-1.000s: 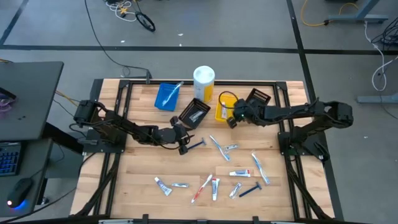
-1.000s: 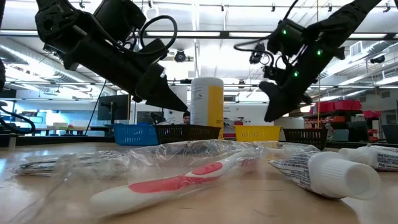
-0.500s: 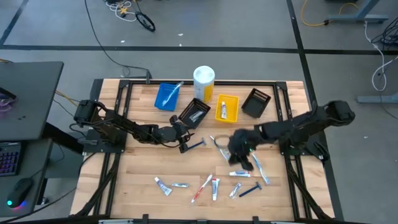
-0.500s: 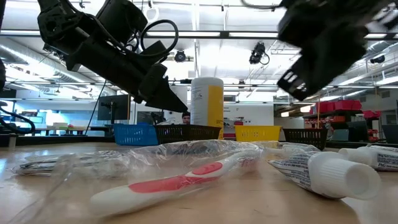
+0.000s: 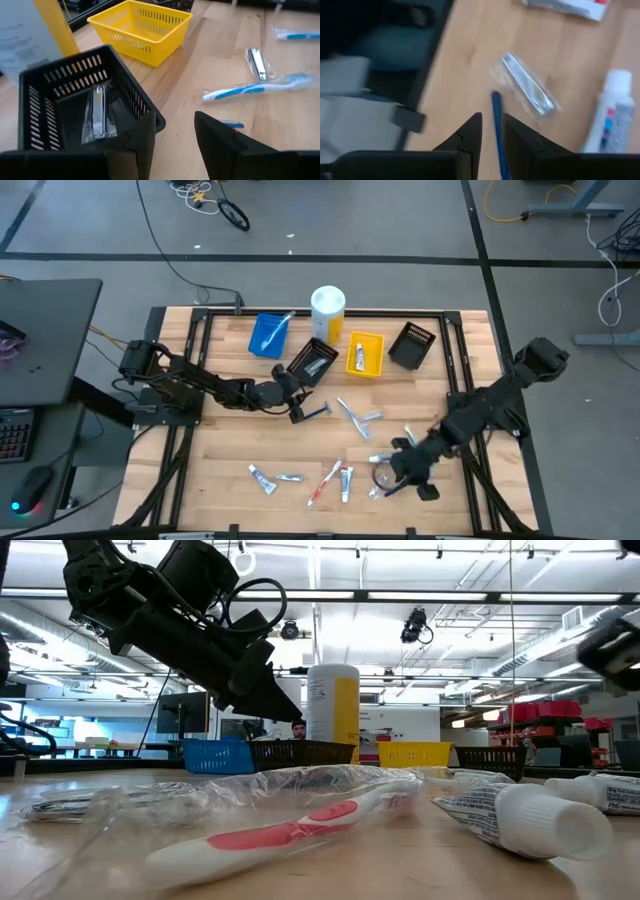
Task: Pick & Place Travel size toiletries
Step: Put the razor into the right black bin
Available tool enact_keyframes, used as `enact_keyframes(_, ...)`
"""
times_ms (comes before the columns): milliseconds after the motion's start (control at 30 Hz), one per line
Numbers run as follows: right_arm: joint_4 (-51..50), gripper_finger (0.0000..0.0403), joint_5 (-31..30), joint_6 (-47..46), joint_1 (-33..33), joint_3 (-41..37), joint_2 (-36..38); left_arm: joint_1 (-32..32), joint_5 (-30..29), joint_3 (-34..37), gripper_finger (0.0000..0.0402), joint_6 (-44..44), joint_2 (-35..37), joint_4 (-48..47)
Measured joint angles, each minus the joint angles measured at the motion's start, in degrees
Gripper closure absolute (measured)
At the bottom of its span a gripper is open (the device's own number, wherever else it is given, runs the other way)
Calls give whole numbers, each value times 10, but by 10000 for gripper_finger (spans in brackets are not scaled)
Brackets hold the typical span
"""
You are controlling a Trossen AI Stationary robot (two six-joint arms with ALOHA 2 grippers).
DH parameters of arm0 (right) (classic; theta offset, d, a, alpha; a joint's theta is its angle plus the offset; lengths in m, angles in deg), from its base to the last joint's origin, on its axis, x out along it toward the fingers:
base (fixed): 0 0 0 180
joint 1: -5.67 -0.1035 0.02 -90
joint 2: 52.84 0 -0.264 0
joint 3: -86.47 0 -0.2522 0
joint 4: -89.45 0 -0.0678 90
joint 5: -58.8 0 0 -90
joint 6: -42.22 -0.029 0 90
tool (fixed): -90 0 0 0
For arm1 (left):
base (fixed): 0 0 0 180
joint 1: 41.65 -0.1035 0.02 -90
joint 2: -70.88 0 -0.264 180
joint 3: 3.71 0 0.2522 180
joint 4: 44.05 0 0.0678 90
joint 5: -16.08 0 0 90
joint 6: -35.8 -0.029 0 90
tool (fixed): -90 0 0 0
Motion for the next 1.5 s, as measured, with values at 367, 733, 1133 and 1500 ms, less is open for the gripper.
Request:
enact_keyframes(367,-13,323,-118,-123,-92,0,-31,0,0,0,255,33,0,-1)
enact_keyframes(733,-19,323,-181,-108,-109,0,-104,0,1,0,255,38,0,-1)
enact_keyframes(1133,-16,325,-183,-58,-109,2,-141,0,3,0,255,34,0,-1)
enact_keyframes(1500,-14,367,-194,-118,-94,0,-98,0,16,0,255,29,0,4)
